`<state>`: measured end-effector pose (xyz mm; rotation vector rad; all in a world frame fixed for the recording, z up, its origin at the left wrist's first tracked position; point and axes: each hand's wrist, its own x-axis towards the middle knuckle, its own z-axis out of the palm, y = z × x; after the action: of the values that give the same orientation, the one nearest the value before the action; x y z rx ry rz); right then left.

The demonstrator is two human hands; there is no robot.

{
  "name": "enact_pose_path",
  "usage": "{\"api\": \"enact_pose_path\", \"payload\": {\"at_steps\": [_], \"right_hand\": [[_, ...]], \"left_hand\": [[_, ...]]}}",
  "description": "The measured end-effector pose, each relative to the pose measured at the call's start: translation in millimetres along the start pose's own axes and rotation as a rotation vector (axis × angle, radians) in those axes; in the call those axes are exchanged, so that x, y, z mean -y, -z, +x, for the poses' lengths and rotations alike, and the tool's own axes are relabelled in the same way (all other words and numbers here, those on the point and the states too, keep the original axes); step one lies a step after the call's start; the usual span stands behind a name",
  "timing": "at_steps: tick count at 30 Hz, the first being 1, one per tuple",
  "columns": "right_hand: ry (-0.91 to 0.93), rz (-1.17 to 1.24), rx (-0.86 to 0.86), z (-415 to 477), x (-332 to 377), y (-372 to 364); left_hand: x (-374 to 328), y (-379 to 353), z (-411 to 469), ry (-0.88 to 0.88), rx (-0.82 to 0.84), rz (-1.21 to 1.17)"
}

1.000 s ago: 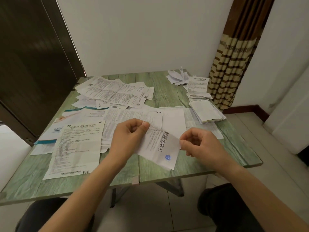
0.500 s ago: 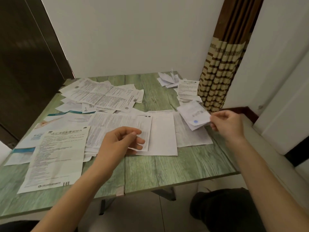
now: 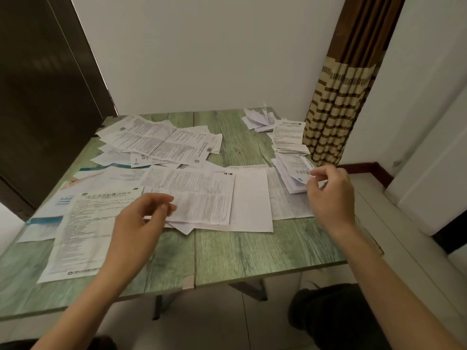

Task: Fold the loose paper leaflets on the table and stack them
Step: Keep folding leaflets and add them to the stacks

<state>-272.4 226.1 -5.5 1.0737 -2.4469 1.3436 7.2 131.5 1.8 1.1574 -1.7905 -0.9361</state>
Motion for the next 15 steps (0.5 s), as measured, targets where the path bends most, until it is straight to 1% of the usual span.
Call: {"api": "enact_pose_path", "payload": {"at_steps": [2, 4, 8, 10, 13, 15], "right_hand": [[0.090, 0.038, 0.059, -13.1, 15.2, -5.9], [0.173, 0.059, 0.164, -30.0, 31.1, -16.3], [0.319, 0.085, 0.407, -62.8, 55.3, -41.0], [0.389, 0.086, 0.507, -75.2, 68.7, -51.4], [0.472, 0.087, 0.644, -85.4, 94.8, -64.7], [0.480, 0.072, 0.702, -87.8, 103.7, -71.6]], "left_hand": [[10.3, 12.5, -1.9, -0.071, -0.054, 0.169], [23.2, 25.1, -4.6, -0.097, -0.048, 0.332], [42.7, 38.2, -8.9, -0.049, 0.150, 0.581], [51.6, 40.9, -12.0, -0.051, 0.175, 0.697], [62.0, 46.5, -19.1, -0.027, 0.179, 0.764], [69.0, 41.4, -21.0, -0.020, 0.182, 0.767]]}}
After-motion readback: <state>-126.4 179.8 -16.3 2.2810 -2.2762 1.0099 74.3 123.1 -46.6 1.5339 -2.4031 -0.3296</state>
